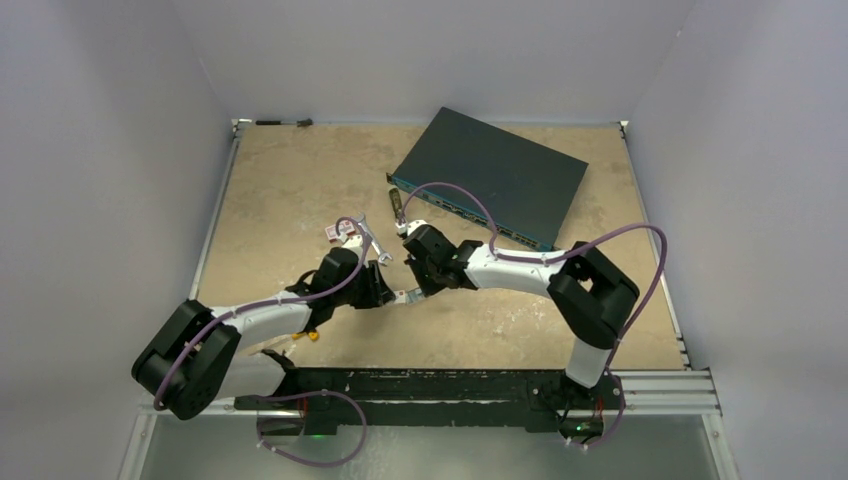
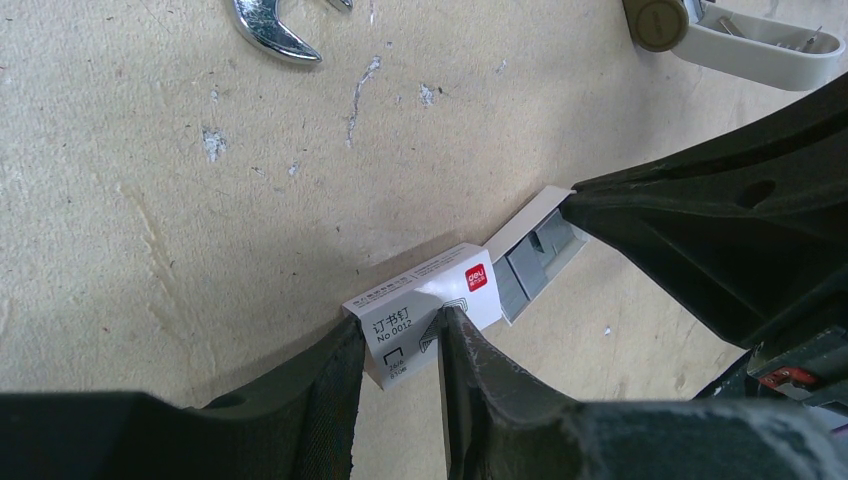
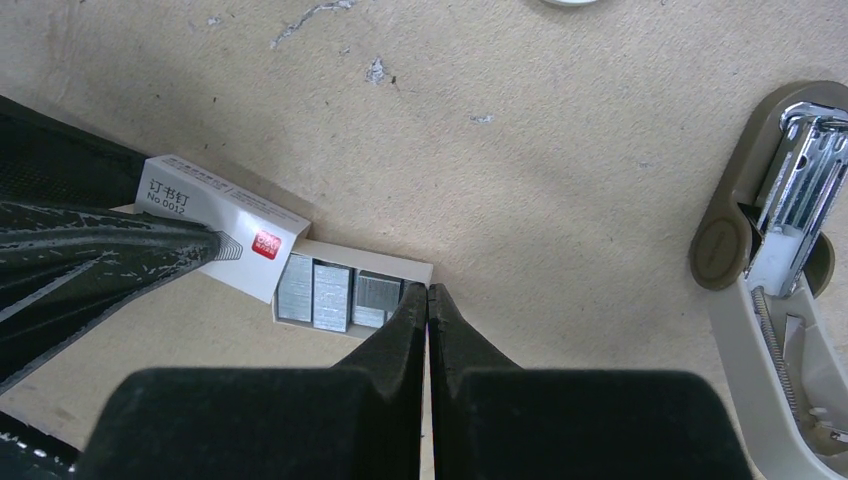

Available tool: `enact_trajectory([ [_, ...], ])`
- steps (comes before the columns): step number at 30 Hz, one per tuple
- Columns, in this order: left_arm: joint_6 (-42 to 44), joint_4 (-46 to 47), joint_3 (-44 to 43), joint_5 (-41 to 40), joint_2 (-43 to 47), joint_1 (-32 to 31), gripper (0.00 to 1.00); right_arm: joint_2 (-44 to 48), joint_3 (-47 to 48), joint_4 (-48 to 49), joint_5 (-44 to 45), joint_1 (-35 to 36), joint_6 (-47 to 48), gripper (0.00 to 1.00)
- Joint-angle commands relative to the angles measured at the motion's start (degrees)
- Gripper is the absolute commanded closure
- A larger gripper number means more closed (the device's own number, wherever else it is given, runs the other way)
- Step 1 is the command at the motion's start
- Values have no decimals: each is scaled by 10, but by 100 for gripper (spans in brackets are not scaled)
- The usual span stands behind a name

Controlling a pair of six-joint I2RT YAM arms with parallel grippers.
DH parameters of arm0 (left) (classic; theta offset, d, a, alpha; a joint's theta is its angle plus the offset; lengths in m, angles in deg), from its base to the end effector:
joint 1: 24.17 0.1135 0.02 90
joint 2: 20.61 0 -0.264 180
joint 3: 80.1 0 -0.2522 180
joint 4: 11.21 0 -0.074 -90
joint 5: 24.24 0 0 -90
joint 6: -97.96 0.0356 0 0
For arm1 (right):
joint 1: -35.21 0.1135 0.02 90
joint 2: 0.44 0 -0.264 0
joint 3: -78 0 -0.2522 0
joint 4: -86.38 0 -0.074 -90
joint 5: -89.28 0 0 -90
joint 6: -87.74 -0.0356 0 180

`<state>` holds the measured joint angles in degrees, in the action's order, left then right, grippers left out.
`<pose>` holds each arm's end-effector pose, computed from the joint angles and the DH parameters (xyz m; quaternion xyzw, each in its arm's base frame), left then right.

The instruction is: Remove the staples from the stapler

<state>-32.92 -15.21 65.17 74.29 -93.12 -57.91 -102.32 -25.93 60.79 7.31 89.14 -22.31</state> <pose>0.1812 -0.1274 0.1380 -0.0264 0.9104 -0.3009 0.2829 0.2216 0.2958 0.1767 -0.2522 0.9074 0.1456 0.3031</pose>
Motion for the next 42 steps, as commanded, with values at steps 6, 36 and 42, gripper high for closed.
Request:
enact_trajectory([
  [6, 12, -1, 6, -7, 5, -2, 69, 22, 7, 20, -19, -5, -10, 100],
  [36, 11, 3, 1, -3, -3, -2, 69, -10, 33, -16, -11, -20, -91, 100],
  [42, 10, 4, 1, -2, -3, -1, 69, -2, 27, -10, 5, -21, -108, 100],
])
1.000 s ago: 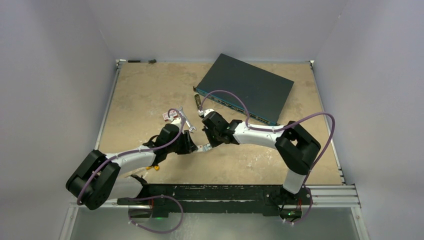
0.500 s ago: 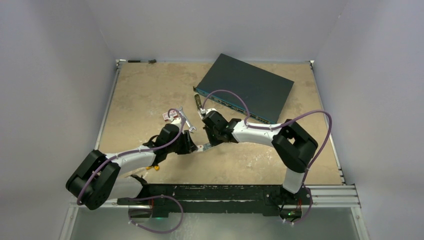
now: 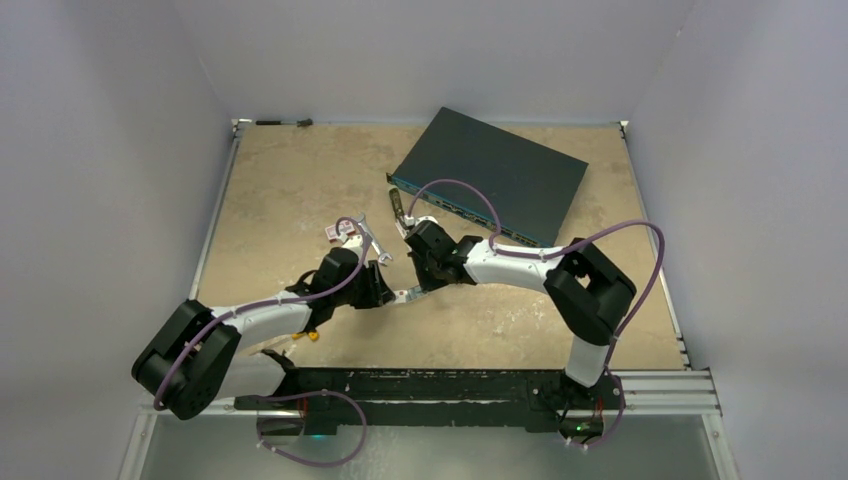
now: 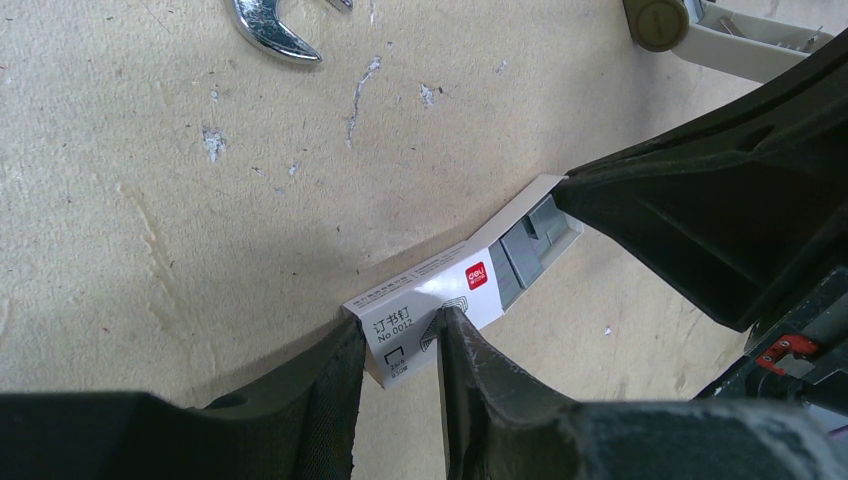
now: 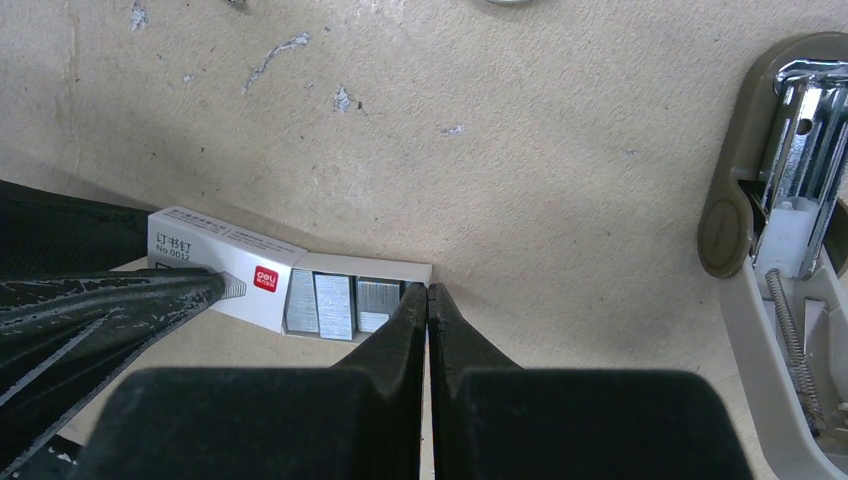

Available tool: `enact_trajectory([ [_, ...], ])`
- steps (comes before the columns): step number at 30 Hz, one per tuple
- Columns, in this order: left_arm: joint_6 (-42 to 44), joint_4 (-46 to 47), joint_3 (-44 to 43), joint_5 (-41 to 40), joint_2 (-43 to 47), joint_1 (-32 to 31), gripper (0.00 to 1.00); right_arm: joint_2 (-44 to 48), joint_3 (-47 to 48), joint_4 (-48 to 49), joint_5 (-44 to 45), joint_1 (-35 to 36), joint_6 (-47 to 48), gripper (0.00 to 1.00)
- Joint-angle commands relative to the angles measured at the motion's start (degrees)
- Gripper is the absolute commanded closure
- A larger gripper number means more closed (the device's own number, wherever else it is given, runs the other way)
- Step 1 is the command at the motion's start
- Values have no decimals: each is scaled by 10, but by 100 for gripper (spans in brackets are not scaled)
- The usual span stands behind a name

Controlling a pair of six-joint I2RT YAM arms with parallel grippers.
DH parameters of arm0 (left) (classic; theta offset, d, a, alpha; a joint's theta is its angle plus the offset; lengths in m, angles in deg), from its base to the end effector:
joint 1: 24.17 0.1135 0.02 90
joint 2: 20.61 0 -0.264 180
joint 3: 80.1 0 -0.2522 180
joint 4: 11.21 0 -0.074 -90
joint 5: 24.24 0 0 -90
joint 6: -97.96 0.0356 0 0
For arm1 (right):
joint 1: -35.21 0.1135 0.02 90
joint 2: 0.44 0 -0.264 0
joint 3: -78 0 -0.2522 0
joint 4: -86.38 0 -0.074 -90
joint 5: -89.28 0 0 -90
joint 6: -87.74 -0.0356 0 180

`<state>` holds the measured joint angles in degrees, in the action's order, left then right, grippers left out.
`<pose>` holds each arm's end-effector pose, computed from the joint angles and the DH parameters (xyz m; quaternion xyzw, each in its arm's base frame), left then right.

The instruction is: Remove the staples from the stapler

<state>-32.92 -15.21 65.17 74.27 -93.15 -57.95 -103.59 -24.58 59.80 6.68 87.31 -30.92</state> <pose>0.1811 -0.1275 0.1379 -0.0261 0.9105 -0.3007 0.2827 0.2334 0.2924 0.1746 -0.1714 0.9290 0.1623 0.2851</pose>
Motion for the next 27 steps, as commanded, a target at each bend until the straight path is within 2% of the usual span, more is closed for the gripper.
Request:
enact_trajectory([
  [1, 10, 5, 1, -2, -3, -1, 69, 9, 14, 0, 9, -1, -22, 100],
  [27, 7, 5, 4, -1, -1, -1, 69, 15, 12, -21, 16, 8, -74, 100],
])
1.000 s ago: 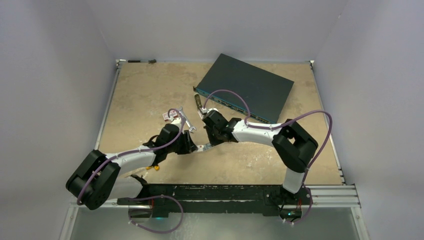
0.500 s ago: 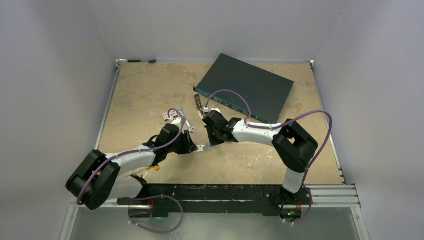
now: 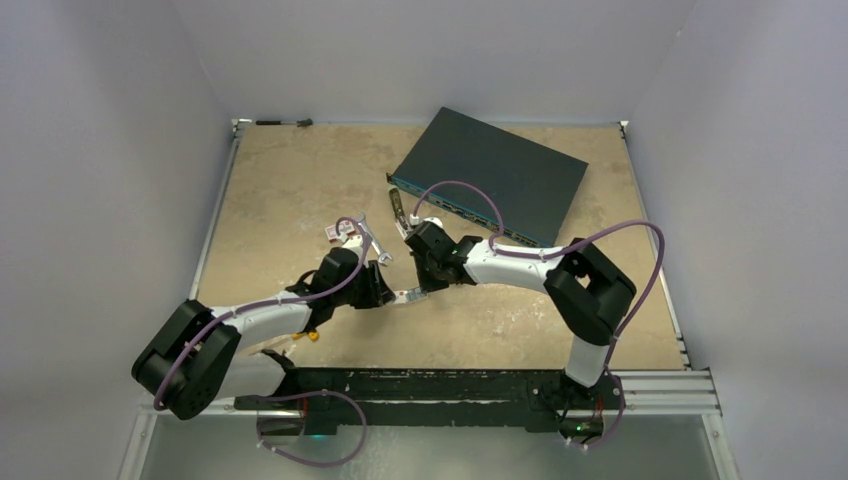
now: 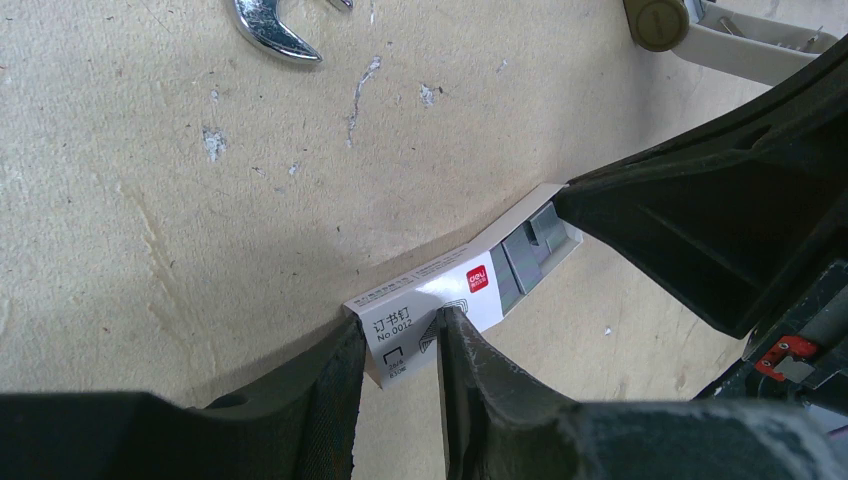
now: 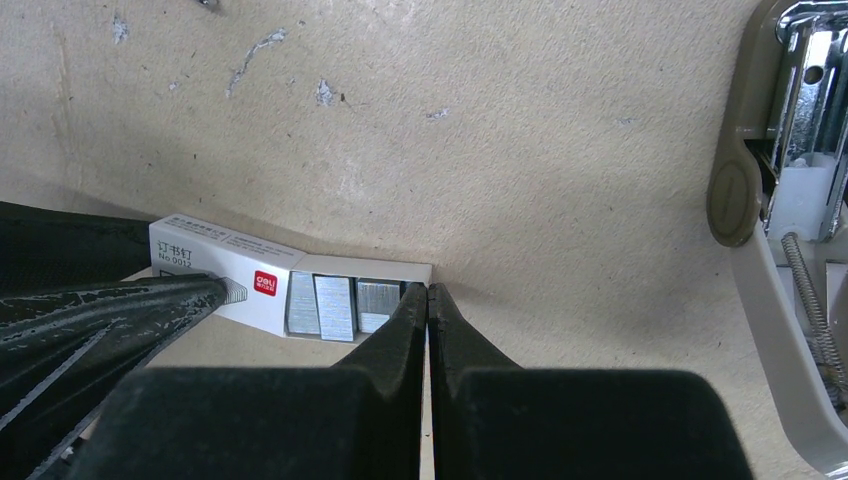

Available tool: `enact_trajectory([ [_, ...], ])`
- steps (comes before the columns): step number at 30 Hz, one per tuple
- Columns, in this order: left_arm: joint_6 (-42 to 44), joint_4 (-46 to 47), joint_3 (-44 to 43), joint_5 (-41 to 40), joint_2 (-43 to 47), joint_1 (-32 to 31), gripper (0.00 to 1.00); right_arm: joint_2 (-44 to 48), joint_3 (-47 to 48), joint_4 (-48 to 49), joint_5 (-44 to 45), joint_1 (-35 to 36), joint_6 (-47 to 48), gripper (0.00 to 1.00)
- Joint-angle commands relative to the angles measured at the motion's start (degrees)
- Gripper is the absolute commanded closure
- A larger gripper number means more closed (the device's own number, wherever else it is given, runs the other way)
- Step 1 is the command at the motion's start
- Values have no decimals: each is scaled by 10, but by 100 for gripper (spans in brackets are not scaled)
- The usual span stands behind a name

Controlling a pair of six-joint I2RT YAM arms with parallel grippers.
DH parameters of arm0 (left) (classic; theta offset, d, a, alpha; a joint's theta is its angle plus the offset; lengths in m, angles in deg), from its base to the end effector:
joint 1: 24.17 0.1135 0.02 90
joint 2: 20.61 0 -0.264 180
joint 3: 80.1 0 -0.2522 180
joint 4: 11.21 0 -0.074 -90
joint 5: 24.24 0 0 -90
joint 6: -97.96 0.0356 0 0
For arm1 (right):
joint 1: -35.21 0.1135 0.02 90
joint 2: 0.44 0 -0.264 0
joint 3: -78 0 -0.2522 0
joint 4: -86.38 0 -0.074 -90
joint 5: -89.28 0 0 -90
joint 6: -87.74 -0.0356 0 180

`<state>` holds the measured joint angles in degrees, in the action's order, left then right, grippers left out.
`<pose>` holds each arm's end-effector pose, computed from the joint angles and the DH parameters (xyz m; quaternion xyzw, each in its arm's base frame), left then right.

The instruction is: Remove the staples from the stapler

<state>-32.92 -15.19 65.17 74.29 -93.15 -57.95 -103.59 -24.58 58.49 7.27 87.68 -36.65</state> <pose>0.1811 -0.1275 0.1380 -0.0260 0.9104 -0.3010 0.2827 0.2306 0.2920 0.1731 -0.1274 0.9394 0.1660 0.2717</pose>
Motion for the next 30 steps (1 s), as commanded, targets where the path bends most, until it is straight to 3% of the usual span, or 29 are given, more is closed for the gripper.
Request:
enact_trajectory([
  [1, 8, 4, 3, -2, -2, -2, 69, 16, 11, -9, 11, 6, -18, 100],
  [30, 8, 2, 2, -1, -1, -1, 69, 45, -18, -22, 28, 22, -82, 100],
])
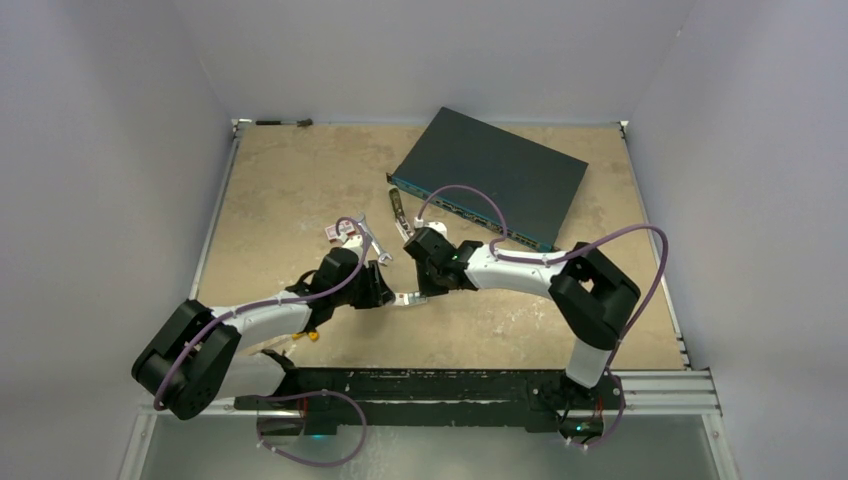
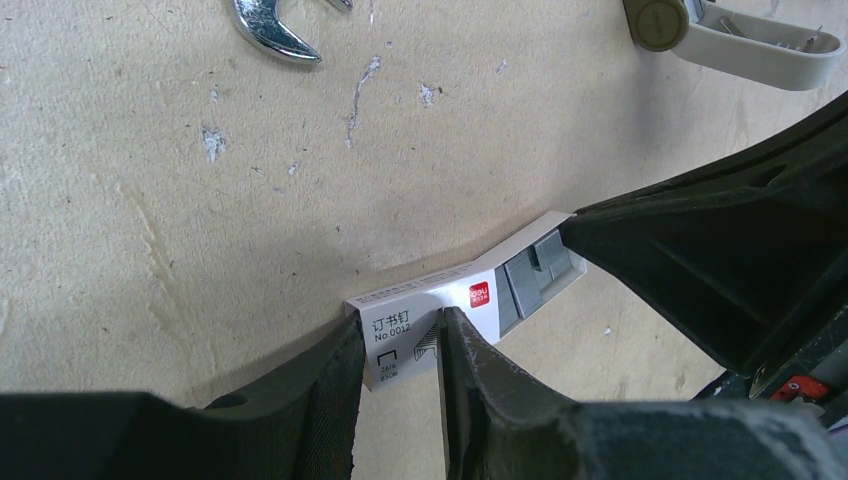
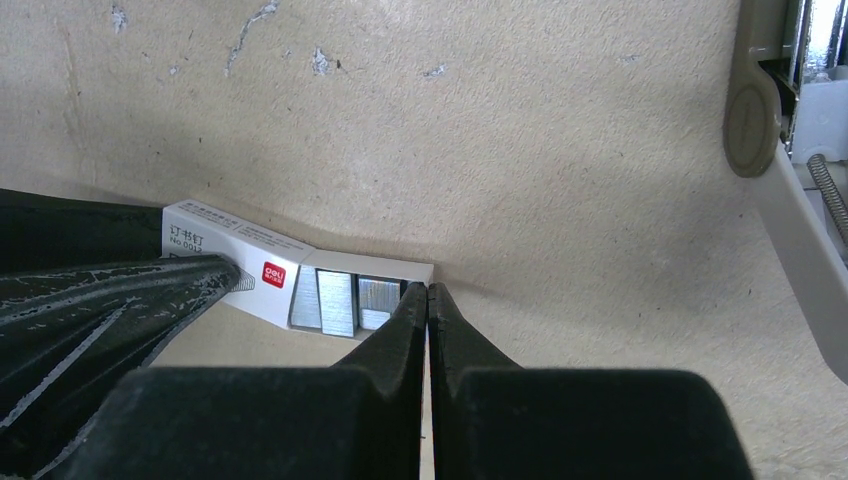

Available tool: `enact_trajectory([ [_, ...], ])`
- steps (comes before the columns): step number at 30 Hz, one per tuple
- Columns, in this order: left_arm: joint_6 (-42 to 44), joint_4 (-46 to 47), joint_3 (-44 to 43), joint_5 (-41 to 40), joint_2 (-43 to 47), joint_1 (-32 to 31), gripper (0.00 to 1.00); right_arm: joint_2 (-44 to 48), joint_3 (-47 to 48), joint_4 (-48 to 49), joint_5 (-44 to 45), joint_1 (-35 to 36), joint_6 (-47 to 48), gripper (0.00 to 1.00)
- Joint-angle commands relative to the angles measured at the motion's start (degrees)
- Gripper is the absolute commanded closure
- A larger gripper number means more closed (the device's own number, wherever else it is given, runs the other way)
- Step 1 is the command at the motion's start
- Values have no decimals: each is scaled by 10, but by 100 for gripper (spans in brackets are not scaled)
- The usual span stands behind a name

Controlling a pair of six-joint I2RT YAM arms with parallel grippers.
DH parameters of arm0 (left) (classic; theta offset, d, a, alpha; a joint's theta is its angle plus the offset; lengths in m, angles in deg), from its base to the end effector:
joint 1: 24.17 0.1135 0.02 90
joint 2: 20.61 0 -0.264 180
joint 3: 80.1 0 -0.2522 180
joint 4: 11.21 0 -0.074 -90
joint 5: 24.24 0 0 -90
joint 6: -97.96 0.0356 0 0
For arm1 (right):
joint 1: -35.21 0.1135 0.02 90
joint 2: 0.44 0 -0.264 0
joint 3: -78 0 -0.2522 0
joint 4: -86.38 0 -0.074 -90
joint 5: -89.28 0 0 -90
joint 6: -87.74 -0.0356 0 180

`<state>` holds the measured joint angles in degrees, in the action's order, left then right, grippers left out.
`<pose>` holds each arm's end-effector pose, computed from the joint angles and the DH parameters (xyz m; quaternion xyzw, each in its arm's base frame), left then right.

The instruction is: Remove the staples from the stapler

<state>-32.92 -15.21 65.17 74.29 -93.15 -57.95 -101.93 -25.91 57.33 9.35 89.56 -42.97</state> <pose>0.1811 -0.1275 0.1379 -0.0261 0.9105 -0.3009 0.2826 0.2171 0.2920 0.1753 -0.0860 0.9451 0.1679 0.2670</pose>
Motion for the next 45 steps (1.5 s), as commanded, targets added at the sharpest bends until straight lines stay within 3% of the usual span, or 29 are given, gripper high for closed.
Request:
enact_trajectory([
  [1, 7, 3, 2, -1, -1, -1, 69, 29, -4, -10, 7, 4, -19, 100],
  [45, -18, 7, 17, -6, 16, -1, 69, 27, -15, 8, 26, 8, -40, 100],
])
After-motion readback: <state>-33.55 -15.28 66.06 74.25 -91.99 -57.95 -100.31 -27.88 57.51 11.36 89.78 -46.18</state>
